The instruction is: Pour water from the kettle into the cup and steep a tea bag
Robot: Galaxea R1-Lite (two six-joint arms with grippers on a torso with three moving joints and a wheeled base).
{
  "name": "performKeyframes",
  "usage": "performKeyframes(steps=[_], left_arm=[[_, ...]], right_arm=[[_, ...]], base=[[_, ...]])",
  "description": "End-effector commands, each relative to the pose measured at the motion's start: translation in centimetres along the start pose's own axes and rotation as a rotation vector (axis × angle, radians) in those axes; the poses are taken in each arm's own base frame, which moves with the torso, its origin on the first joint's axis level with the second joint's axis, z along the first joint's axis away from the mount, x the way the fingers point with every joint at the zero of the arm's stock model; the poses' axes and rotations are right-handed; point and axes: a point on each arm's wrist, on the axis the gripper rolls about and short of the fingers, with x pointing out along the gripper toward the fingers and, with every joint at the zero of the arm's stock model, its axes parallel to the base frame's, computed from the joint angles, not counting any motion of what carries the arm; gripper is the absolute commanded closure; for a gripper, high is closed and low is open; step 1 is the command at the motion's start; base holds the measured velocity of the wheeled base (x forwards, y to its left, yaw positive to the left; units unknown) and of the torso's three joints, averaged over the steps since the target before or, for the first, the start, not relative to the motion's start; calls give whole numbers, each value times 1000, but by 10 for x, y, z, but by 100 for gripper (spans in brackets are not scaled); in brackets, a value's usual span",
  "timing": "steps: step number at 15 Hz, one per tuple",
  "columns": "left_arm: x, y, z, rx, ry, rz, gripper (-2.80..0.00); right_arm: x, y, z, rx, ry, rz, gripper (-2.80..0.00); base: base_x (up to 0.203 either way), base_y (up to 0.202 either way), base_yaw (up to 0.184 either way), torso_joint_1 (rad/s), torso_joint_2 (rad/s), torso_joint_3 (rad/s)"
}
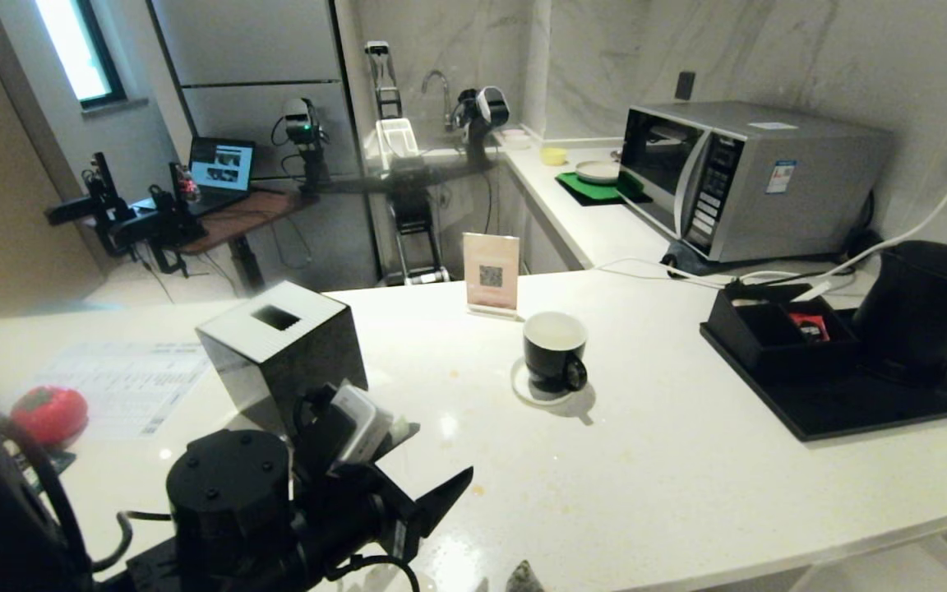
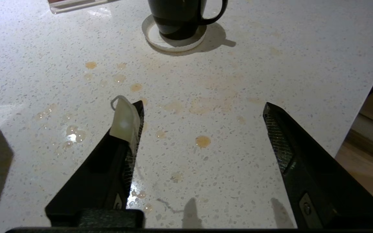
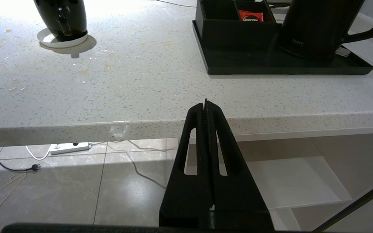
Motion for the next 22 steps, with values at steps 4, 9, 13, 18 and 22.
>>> performKeyframes(steps=[4, 9, 13, 18, 22], left_arm=[[4, 7, 5, 62, -31, 28, -280], [-10, -3, -7, 117, 22, -59, -280], [-2, -13, -10, 127, 29, -136, -280], [7, -37, -24, 150, 66, -239, -280], [21, -49, -30, 161, 74, -280, -280]], right_arm=[[0, 0, 0, -1, 1, 1, 0], [0, 0, 0, -1, 0, 1, 0], [0, 0, 0, -1, 1, 1, 0], [0, 0, 0, -1, 1, 1, 0], [0, 0, 0, -1, 1, 1, 0]], base=[[0, 0, 0, 0, 0, 0], [0, 0, 0, 0, 0, 0], [0, 0, 0, 0, 0, 0], [0, 0, 0, 0, 0, 0], [0, 0, 0, 0, 0, 0]])
